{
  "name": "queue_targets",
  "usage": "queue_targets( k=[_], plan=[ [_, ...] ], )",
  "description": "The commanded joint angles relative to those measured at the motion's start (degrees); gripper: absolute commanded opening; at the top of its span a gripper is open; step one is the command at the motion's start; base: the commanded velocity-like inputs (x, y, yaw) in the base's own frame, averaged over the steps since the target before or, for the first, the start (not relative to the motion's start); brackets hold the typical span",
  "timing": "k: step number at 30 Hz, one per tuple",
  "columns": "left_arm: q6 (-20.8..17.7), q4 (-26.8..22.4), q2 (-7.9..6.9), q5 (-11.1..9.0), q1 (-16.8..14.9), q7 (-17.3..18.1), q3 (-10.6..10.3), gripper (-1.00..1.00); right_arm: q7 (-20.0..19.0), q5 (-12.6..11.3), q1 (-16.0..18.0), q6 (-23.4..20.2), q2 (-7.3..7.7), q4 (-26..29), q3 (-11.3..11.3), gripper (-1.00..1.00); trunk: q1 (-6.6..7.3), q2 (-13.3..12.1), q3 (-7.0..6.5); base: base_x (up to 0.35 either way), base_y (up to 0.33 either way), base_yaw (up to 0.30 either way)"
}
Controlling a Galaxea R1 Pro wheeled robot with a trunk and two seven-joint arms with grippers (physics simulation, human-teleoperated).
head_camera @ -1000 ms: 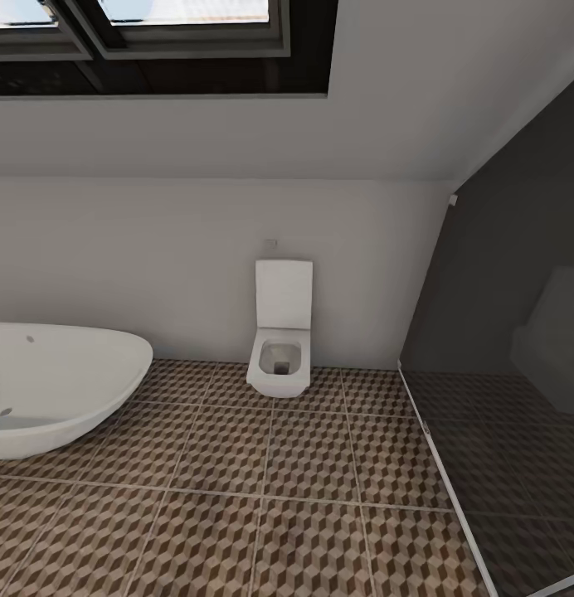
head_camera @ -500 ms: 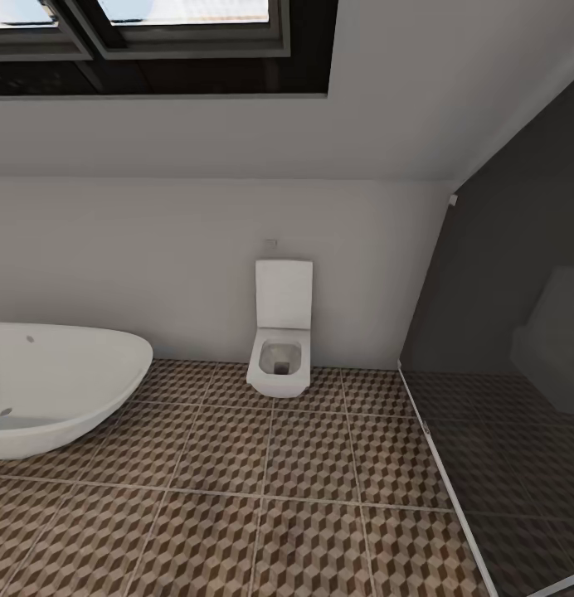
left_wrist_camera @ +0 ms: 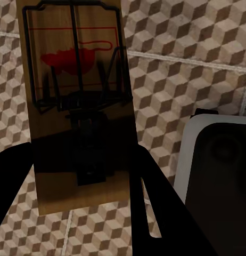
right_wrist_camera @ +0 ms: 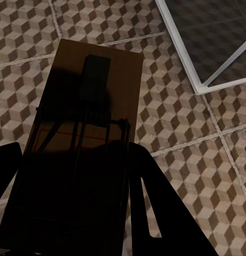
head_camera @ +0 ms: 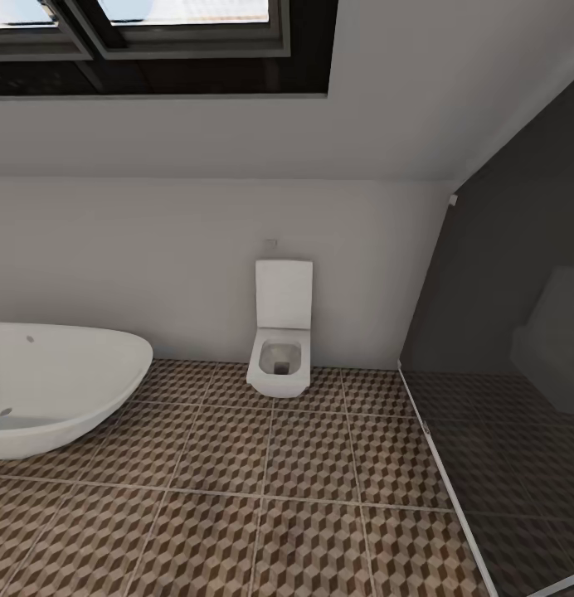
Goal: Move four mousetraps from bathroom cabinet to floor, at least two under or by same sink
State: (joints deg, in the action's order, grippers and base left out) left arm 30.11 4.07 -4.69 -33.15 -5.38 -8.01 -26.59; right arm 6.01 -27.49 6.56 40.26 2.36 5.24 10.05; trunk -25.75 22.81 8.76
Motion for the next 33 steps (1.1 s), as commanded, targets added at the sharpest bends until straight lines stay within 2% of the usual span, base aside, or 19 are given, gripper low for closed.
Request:
queue_targets(
  k=[1, 33],
  plan=[
    [0.2, 0.1, 0.03, 0.1, -0.1, -0.3, -0.4, -1.00, 0.5, -0.1, 0.0, 0.1, 0.01, 0.0, 0.5, -1.00, -0.03, 0.1, 0.11, 0.000, 0.000, 0.000],
    [0.2, 0.1, 0.03, 0.1, -0.1, -0.3, -0.4, -1.00, 0.5, -0.1, 0.0, 0.1, 0.01, 0.0, 0.5, -1.00, -0.03, 0.1, 0.11, 0.000, 0.000, 0.000]
  ],
)
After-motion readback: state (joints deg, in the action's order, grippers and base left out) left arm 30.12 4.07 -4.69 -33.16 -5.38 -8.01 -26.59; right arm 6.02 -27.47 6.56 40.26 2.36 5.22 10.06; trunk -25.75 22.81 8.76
